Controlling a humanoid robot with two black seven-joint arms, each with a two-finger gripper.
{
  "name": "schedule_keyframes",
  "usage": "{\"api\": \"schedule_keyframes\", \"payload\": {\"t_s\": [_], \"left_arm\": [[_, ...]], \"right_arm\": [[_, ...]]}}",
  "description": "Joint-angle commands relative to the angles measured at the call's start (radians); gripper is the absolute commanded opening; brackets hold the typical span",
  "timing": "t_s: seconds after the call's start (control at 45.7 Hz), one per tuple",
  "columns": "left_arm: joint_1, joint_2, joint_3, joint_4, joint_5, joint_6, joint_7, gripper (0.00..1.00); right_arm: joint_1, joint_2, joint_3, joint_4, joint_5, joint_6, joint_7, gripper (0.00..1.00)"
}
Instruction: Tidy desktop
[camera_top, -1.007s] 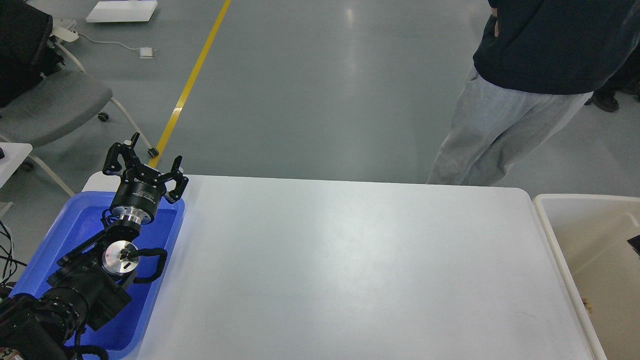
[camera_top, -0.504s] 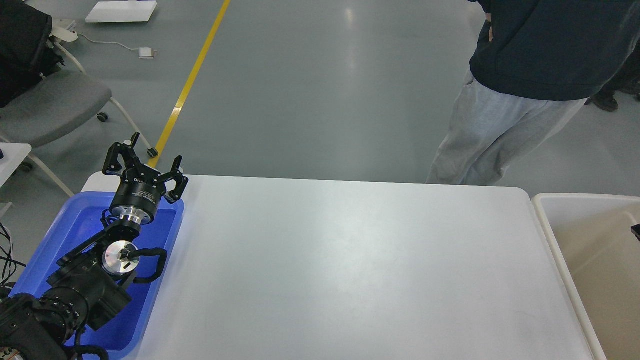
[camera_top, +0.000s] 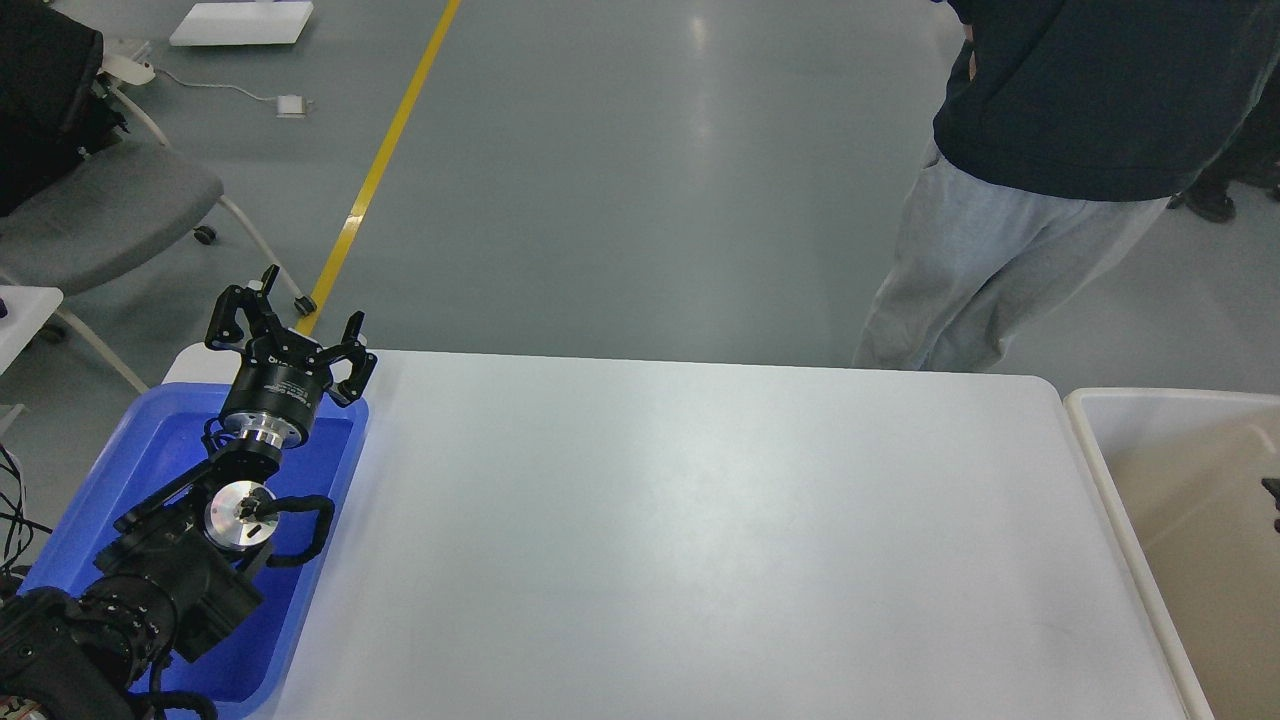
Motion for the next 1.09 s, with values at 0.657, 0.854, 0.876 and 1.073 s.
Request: {"api": "schedule_keyframes", "payload": {"t_s": [0.657,0.854,0.876,1.073], "left_arm": [[0.0,-0.001,0.0,0.0,0.0,0.0,0.0,1.0],[0.0,-0.001,0.0,0.0,0.0,0.0,0.0,1.0],[0.002,-0.001,0.0,0.0,0.0,0.0,0.0,1.0],[0.0,-0.001,0.0,0.0,0.0,0.0,0.0,1.0]], "right_arm": [[-0.119,0.174,0.392,0.643,0.015,-0.205,0.283,1.0],[-0.159,0.201,0.381,0.649,0.003,-0.248,0.289,1.0],[-0.162,0.201,0.375,0.651,0.001,-0.248,0.287,1.0],[-0.168,0.205,0.355,0.646,-0.011,-0.249,0.289,1.0]]}}
